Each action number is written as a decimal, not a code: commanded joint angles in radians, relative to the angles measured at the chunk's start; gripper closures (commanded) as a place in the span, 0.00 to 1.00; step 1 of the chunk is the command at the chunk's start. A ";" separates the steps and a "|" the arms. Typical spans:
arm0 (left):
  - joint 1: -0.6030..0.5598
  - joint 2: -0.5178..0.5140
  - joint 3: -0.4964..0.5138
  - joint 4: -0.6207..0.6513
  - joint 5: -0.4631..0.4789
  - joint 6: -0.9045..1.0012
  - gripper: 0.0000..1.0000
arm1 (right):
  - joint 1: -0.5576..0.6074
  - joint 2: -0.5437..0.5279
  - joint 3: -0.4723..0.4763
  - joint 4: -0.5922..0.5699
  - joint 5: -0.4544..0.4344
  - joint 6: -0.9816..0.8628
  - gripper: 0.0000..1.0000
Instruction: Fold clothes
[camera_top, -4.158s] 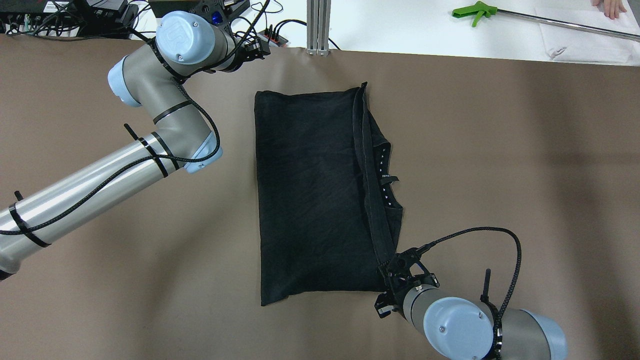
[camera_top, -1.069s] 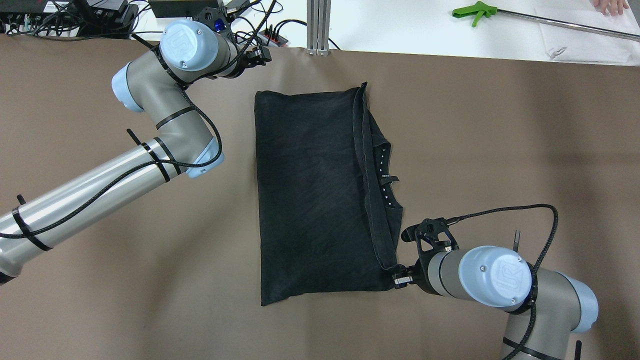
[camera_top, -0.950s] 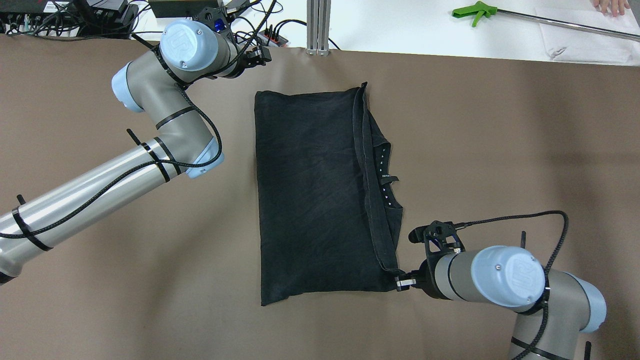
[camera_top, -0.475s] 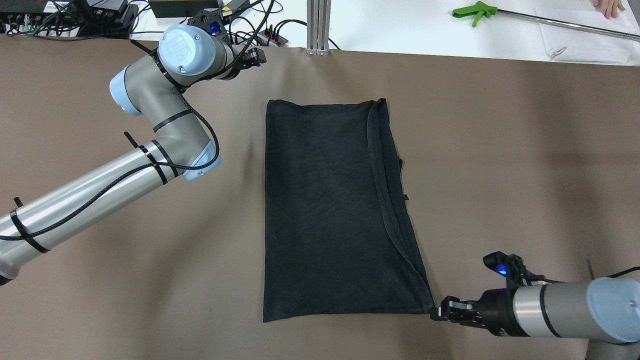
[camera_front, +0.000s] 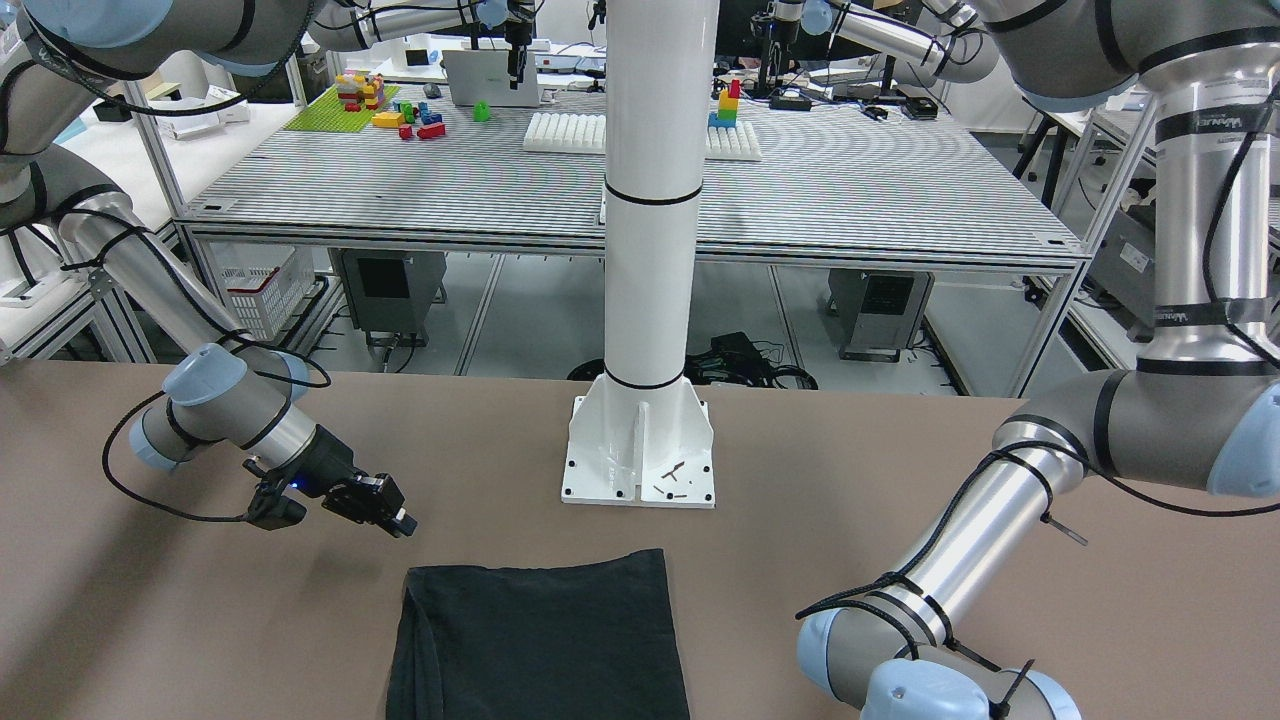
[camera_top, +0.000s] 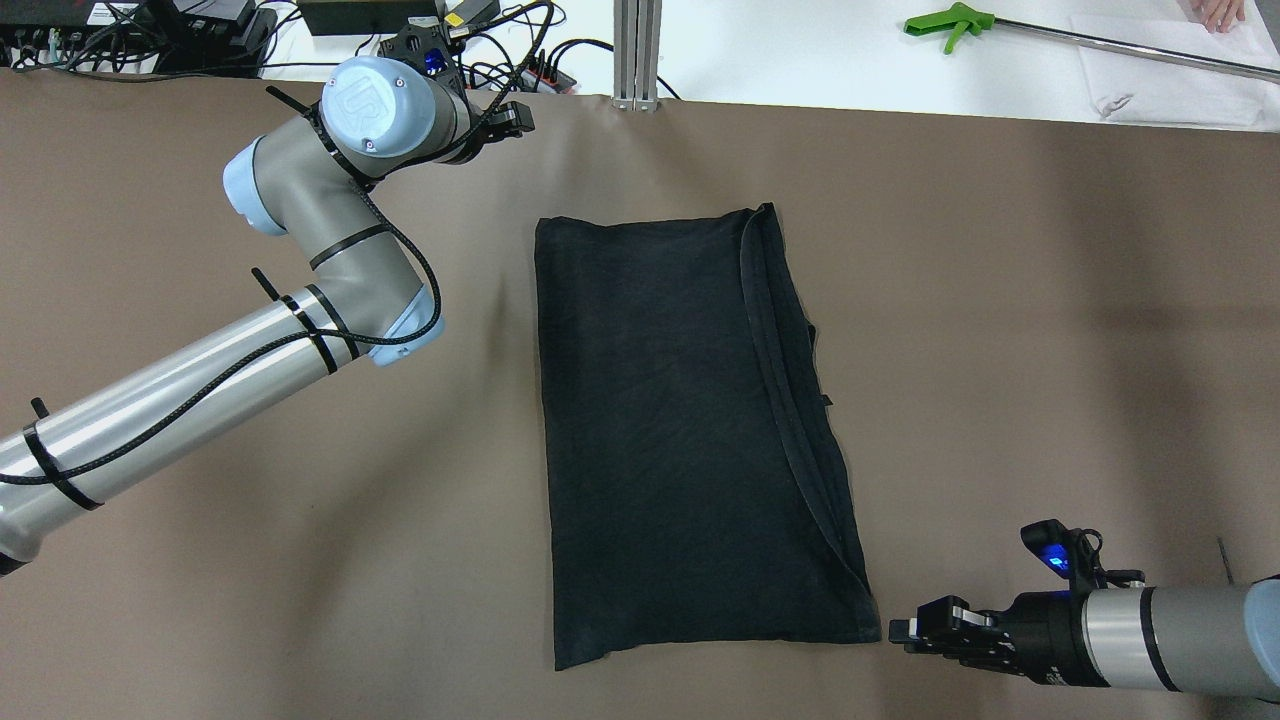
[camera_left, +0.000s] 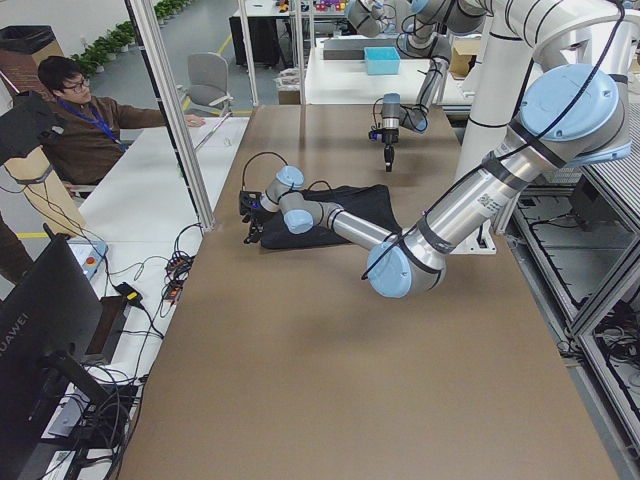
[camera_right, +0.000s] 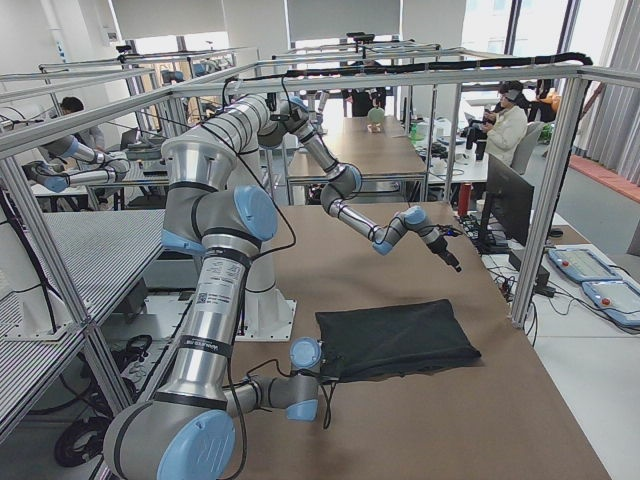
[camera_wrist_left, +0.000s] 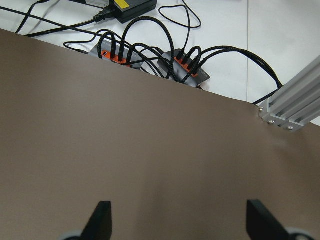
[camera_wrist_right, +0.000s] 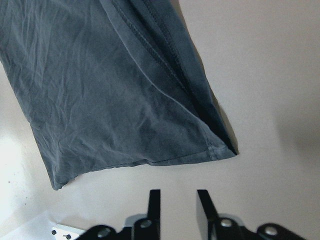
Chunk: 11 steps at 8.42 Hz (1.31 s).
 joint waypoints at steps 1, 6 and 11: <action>0.003 0.000 0.000 0.000 0.001 0.001 0.05 | 0.029 0.036 -0.017 -0.015 0.007 -0.088 0.06; -0.002 -0.009 -0.012 0.000 -0.010 -0.002 0.05 | 0.196 0.430 -0.020 -0.698 -0.018 -0.381 0.06; -0.016 -0.013 -0.014 0.002 -0.013 -0.003 0.05 | 0.220 0.776 -0.249 -0.940 -0.443 -0.846 0.06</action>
